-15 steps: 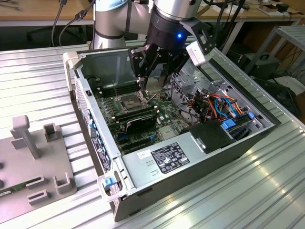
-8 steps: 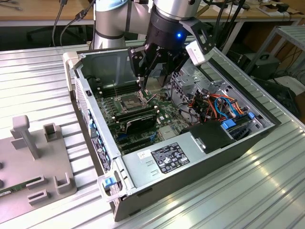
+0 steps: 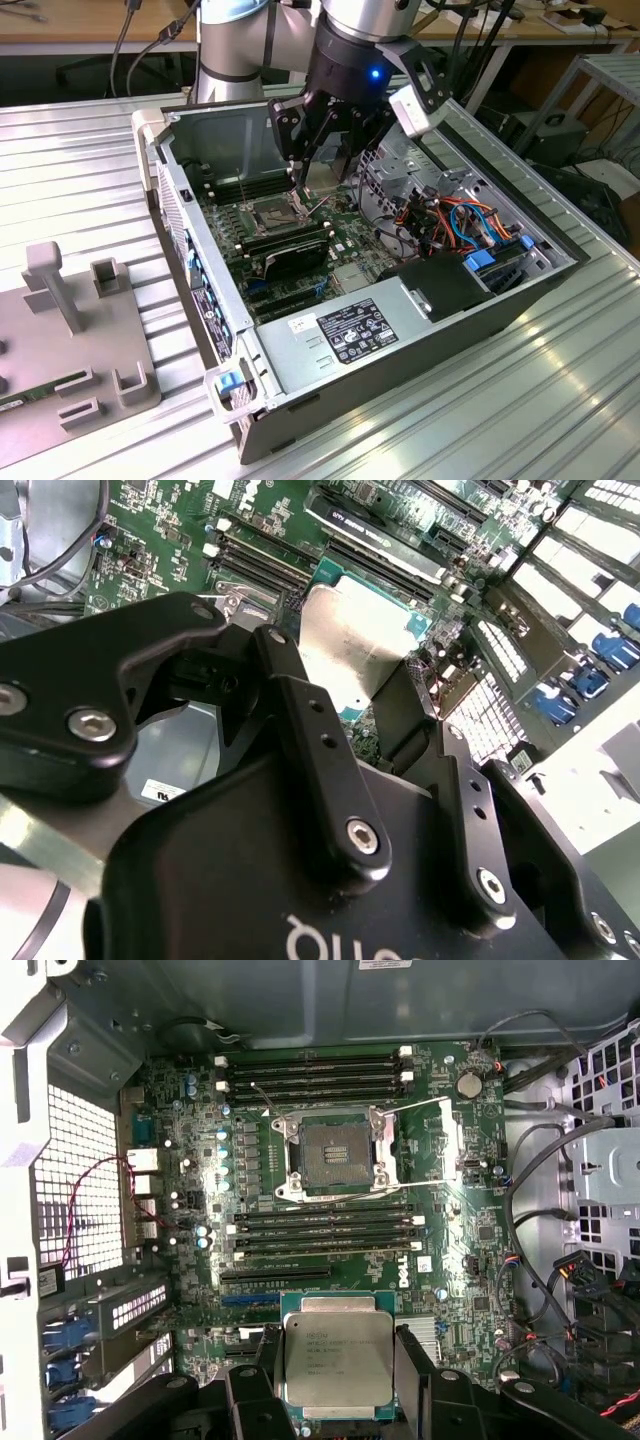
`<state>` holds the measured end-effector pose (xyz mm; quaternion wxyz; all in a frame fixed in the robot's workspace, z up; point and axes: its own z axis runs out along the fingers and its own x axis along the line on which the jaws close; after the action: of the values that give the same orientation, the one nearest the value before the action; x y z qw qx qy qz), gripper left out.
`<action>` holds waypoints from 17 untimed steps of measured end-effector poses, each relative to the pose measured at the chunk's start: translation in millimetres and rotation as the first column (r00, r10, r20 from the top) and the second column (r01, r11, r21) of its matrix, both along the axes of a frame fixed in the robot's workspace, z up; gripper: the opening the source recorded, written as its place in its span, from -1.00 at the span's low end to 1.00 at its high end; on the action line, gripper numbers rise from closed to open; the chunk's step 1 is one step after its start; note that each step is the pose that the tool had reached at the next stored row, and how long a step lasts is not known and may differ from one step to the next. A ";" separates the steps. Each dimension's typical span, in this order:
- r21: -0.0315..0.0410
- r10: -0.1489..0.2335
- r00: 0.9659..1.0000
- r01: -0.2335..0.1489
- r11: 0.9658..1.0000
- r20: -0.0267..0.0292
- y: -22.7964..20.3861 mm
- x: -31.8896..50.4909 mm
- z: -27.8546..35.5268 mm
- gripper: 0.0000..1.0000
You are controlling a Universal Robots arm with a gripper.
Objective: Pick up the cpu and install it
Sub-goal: 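Pick up the cpu and move it towards the insertion slot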
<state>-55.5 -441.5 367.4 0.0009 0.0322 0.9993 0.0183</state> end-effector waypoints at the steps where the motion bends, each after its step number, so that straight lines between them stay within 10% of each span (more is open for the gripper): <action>1: 0.000 0.000 1.000 0.000 1.000 0.000 0.2 0.0 -0.4 0.07; 17: 0.000 0.000 1.000 0.000 1.000 0.000 18.2 0.1 -14.6 0.07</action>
<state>-55.4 -423.3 352.7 0.0009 0.0321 0.9993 0.0182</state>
